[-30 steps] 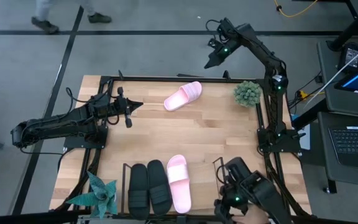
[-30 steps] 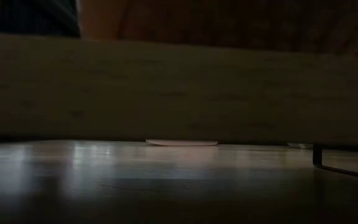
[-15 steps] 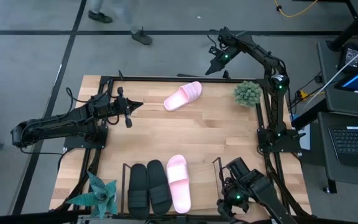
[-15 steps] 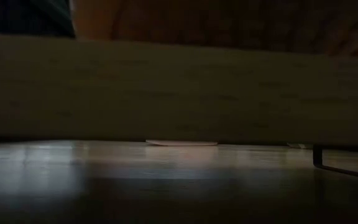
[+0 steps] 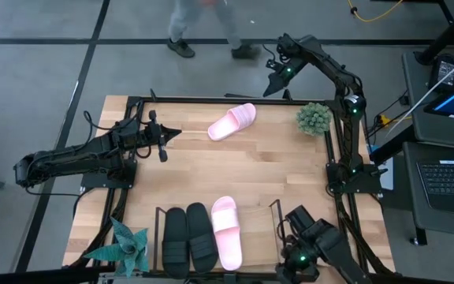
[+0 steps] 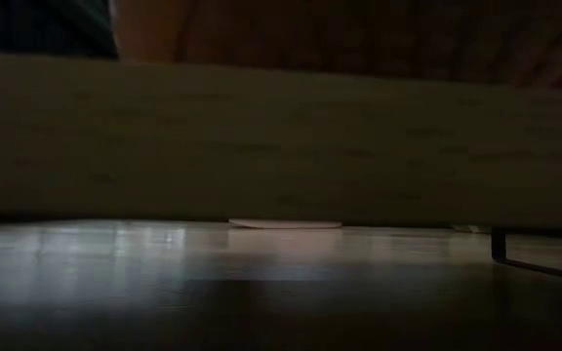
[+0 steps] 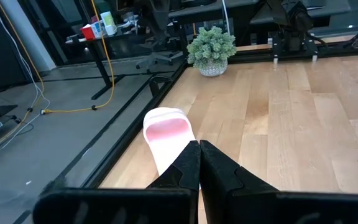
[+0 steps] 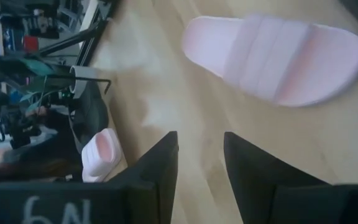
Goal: Pick and place slides into the shelf
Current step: Put the pink slide on the shelf
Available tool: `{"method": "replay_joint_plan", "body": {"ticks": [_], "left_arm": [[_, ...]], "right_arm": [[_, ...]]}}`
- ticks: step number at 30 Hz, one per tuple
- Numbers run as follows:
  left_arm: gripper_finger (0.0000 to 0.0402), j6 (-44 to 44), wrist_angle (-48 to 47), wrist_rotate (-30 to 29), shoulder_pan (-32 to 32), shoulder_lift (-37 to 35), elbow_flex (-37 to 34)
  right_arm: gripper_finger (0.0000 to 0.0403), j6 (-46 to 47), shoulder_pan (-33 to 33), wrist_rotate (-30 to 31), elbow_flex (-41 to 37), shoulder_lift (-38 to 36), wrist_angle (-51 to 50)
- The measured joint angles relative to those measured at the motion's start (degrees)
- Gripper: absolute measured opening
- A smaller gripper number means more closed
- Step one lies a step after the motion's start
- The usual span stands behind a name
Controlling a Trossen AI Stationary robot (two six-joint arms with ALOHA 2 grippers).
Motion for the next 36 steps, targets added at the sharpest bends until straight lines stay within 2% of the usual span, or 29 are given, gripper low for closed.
{"method": "replay_joint_plan", "body": {"ticks": [6,9,14,16,22,25,36], "left_arm": [[0.0000,0.0,0.0,0.0,0.0,0.0,0.0],[0.0000,0.0,0.0,0.0,0.0,0.0,0.0],[0.0000,0.0,0.0,0.0,0.0,0.0,0.0],[0.0000,0.0,0.0,0.0,0.0,0.0,0.0],[0.0000,0.0,0.0,0.0,0.0,0.0,0.0],[0.0000,0.0,0.0,0.0,0.0,0.0,0.0],[0.0000,0.2,0.0,0.0,0.0,0.0,0.0]], "right_arm": [[0.0131,0.0,4.2,0.1,4.6,0.0,0.0],[0.0131,1.9,6.7,0.5,6.3,0.0,3.8],[0.0131,14.4,11.0,12.5,6.7,0.0,11.4],[0.0131,16.8,11.9,14.5,6.7,0.0,12.0],[0.0131,22.5,13.5,16.0,6.2,-0.1,13.8],[0.0131,22.9,14.7,18.1,5.2,-0.1,14.7],[0.0131,25.7,18.1,18.8,4.1,0.0,18.2]]}}
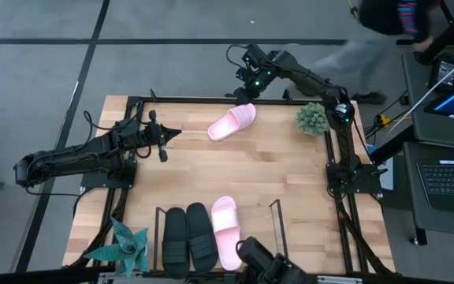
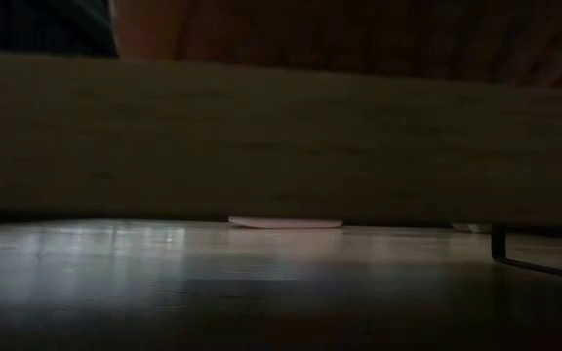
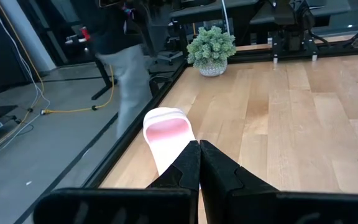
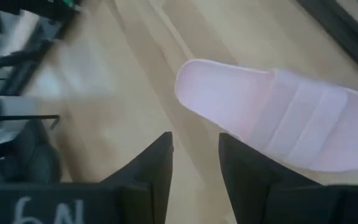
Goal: Pick and place slides into the shelf
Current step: Put the pink slide on the shelf
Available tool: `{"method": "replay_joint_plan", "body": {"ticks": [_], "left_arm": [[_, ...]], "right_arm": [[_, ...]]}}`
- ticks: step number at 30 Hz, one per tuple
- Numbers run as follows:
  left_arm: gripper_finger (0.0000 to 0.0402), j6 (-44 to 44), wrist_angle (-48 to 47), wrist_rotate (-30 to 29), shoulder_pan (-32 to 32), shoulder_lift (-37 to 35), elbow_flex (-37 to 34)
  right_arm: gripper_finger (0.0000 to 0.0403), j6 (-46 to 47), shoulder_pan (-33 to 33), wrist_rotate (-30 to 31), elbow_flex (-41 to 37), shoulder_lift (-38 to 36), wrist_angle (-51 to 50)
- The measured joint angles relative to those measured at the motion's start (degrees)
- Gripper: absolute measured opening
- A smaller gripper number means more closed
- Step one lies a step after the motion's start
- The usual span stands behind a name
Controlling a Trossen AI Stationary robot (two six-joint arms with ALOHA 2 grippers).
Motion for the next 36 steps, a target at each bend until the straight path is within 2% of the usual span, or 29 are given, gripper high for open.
{"method": "replay_joint_plan", "body": {"ticks": [2,9,14,18,23,27,31,36], "left_arm": [[0.0000,0.0,0.0,0.0,0.0,0.0,0.0],[0.0000,0.0,0.0,0.0,0.0,0.0,0.0],[0.0000,0.0,0.0,0.0,0.0,0.0,0.0],[0.0000,0.0,-0.3,0.0,0.0,0.0,0.0],[0.0000,0.1,-2.1,0.0,0.0,0.0,0.0],[0.0000,0.1,-2.7,0.0,0.0,0.0,0.0],[0.0000,0.8,-2.7,0.0,0.0,0.0,0.0],[0.0000,2.0,-3.0,0.0,0.0,0.0,0.0]], "right_arm": [[0.0131,0.1,1.2,3.5,0.0,0.0,0.3],[0.0131,0.0,6.9,25.0,0.0,0.0,0.3],[0.0131,0.0,11.3,32.8,0.0,0.0,0.3],[0.0131,-1.7,14.2,35.9,0.0,0.3,0.4],[0.0131,-3.3,16.0,36.0,0.0,1.0,0.5],[0.0131,-2.5,16.5,36.8,0.0,2.4,0.8],[0.0131,0.2,16.8,40.5,0.0,4.6,1.2],[0.0131,1.5,16.8,40.7,0.0,6.9,1.3]]}}
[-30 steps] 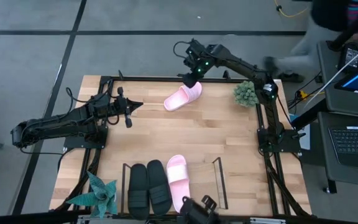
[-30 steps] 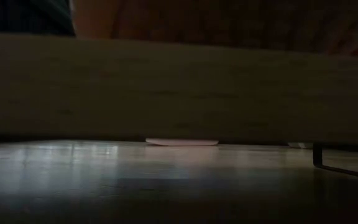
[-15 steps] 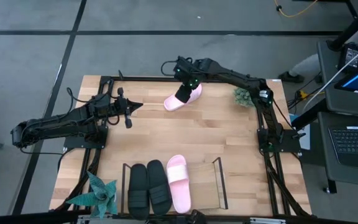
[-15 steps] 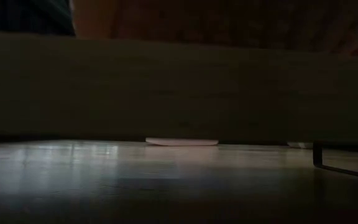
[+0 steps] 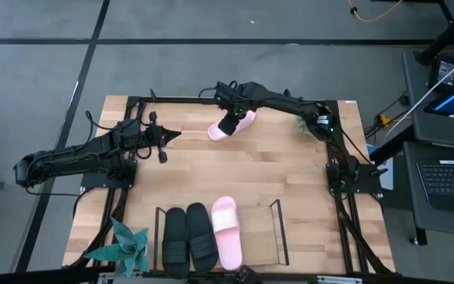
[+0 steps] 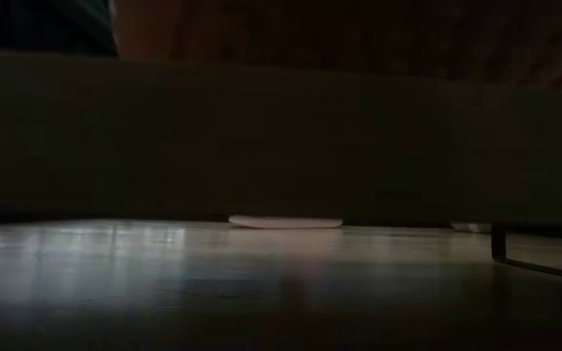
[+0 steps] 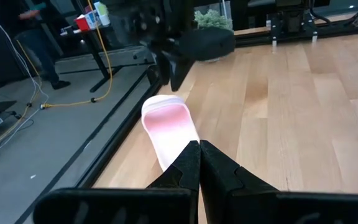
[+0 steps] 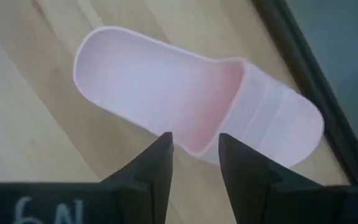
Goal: Pick and place slides into the shelf
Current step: Put the pink slide on the shelf
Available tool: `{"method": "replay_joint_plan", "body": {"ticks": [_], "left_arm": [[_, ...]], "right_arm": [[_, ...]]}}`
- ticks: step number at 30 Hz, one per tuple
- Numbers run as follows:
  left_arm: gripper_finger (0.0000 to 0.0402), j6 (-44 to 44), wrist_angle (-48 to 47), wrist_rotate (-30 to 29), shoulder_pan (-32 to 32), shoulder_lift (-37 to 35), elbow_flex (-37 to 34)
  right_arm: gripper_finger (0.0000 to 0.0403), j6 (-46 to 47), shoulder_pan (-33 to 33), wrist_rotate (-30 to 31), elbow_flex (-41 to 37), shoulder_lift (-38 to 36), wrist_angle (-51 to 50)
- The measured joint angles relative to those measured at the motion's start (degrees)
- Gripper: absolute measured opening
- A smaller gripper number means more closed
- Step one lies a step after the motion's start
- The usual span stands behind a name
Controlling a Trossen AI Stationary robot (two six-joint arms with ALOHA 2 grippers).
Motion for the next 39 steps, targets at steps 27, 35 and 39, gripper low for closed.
{"method": "replay_joint_plan", "body": {"ticks": [27,35,39], "left_arm": [[0.0000,0.1,-0.5,0.0,0.0,0.0,0.0],[0.0000,1.5,-0.6,0.0,0.0,0.0,0.0],[0.0000,1.5,-0.8,0.0,0.0,0.0,0.0]], "right_arm": [[0.0131,2.8,1.2,11.0,0.0,4.5,-0.3],[0.0131,1.7,2.9,10.9,0.0,4.5,-0.3],[0.0131,1.3,4.0,10.9,0.2,4.4,0.2]]}}
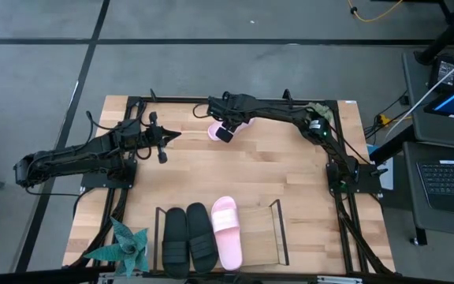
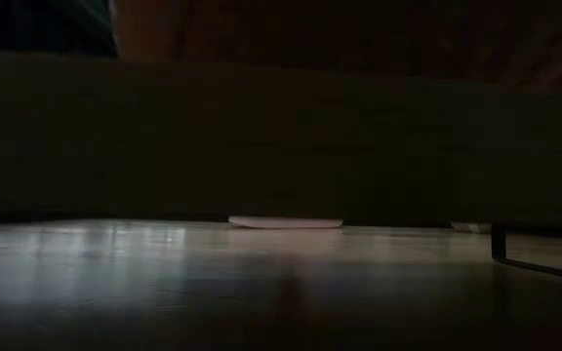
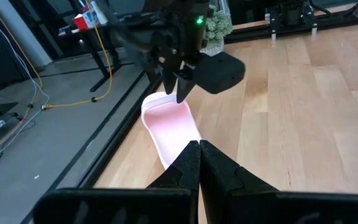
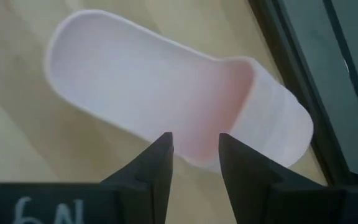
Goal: Pick and place slides into the shelf
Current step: Put the pink slide on the shelf
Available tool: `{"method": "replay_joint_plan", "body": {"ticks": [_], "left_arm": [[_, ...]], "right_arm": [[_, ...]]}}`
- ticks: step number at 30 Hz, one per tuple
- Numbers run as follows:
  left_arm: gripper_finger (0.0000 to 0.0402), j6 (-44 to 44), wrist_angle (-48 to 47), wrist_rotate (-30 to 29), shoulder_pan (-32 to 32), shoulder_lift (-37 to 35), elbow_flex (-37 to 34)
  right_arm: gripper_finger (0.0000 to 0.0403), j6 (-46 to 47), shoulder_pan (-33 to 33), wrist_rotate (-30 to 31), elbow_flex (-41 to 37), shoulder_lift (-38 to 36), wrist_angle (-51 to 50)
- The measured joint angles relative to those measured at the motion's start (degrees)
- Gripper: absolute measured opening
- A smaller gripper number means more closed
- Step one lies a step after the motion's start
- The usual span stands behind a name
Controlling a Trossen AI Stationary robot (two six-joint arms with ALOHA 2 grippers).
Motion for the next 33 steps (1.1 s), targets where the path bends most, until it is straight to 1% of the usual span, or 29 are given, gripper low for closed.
{"method": "replay_joint_plan", "body": {"ticks": [12,19,26,29,33], "left_arm": [[0.0000,0.0,0.0,0.0,0.0,0.0,0.0],[0.0000,0.0,0.0,0.0,0.0,0.0,0.0],[0.0000,0.0,-1.0,0.0,0.0,0.0,0.0],[0.0000,0.0,-1.1,0.0,0.0,0.0,0.0],[0.0000,0.0,-1.1,0.0,0.0,0.0,0.0]], "right_arm": [[0.0131,0.0,1.6,0.3,-0.1,-0.1,0.4],[0.0131,0.0,0.8,1.2,-0.2,-0.1,1.8],[0.0131,-1.0,0.3,0.1,-0.2,-0.1,2.4],[0.0131,-3.0,0.4,0.0,-0.2,-0.1,3.6],[0.0131,-3.0,0.4,-0.1,-0.2,-0.1,7.3]]}}
